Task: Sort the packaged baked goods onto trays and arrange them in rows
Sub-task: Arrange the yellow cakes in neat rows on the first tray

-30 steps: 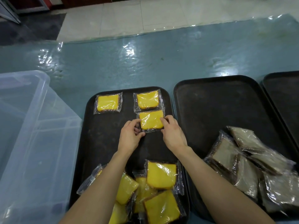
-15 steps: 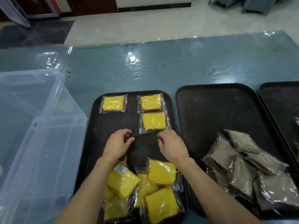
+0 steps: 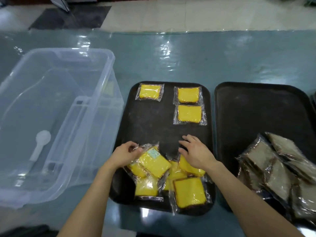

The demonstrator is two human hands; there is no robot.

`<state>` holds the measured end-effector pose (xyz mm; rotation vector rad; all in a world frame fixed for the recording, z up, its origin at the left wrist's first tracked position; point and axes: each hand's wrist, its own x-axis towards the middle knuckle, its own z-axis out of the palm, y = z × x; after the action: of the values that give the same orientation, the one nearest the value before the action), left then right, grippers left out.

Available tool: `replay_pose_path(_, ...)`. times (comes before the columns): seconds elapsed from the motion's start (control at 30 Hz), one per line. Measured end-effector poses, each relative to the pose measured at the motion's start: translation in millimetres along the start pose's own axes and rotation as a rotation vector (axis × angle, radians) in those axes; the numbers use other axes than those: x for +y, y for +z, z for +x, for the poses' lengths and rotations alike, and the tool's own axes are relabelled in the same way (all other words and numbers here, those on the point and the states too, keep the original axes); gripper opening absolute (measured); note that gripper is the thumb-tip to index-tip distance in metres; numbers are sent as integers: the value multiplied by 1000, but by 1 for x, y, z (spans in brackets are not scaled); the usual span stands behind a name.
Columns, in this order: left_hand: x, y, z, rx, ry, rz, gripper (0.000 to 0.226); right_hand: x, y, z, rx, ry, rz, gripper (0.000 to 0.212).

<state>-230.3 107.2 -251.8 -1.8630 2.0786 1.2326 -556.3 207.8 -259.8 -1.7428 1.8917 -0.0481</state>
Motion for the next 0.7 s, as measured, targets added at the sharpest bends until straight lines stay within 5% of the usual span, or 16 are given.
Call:
replay_pose_path(0.2,-5,3,-6,-54,-42,-95,44,-60,-2,-14,71,42,123,70)
replay_pose_path(0.33,-6,4,-2,-15,-27,-75,29,-107,1,-12,-140,42,1,91)
replay_pose_path(0.5,-14,7,2,38,17,-59,22,-111,-11,-12,-179,144,287,60)
replay_pose_path(0.63,-1,0,-3,372,201,-116,17,-105,-36,-11,21,208,444,43)
replay_pose_path(0.7,18,-11,-7,333,240,-342,21,-98,-48,-5,128,239,599,35)
